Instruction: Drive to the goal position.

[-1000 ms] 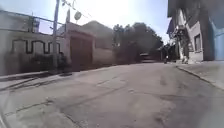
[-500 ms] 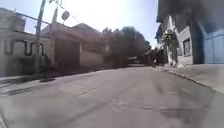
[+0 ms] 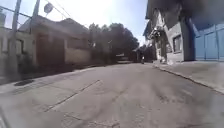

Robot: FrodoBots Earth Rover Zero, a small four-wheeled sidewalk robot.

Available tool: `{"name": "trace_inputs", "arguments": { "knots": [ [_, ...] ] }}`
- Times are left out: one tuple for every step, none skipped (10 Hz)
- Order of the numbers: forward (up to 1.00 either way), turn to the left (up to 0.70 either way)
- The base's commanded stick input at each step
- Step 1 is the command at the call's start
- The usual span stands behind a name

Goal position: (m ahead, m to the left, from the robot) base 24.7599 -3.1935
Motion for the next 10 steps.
{"name": "trace_inputs", "arguments": {
  "knots": [
    [1.0,-0.31],
    [1.0,-0.31],
    [1.0,-0.31],
    [1.0,-0.1],
    [1.0,0.09],
    [1.0,0.09],
    [1.0,0.09],
    [1.0,-0.13],
    [1.0,-0.31],
    [1.0,-0.31]
  ]
}}
